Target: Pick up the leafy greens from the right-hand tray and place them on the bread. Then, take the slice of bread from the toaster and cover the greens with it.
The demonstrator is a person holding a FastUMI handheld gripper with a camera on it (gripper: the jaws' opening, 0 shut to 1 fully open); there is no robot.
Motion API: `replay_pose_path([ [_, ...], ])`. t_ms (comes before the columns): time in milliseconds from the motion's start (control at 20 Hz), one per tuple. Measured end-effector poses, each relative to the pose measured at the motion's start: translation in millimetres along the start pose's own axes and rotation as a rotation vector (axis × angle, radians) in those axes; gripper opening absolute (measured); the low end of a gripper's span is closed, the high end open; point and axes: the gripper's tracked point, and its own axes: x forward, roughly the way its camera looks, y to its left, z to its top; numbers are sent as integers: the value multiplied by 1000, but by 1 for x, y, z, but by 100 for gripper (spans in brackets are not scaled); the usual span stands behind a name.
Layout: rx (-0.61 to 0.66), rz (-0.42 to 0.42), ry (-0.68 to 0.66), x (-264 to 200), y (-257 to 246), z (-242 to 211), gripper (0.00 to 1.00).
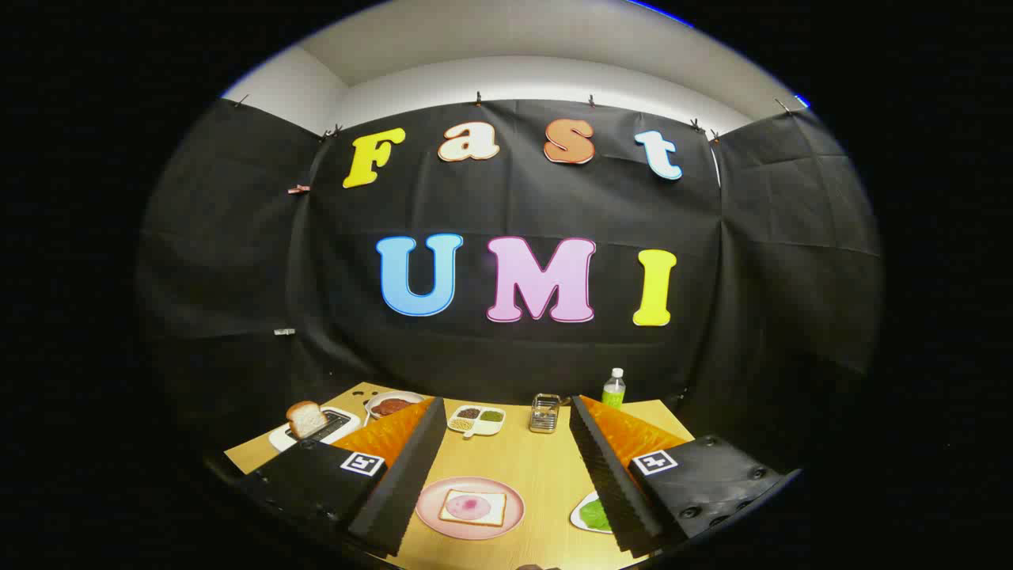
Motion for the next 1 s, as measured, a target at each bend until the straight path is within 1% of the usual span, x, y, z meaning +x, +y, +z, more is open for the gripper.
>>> replay_pose_path([
  [200, 36, -28, 28, 2, -10, -8, 98],
  [400, 15, -49, 38, 3, -18, -12, 97],
  [750, 24, -72, 31, 1, -25, -14, 97],
  [1000, 35, -105, 38, -2, -35, -19, 97],
])
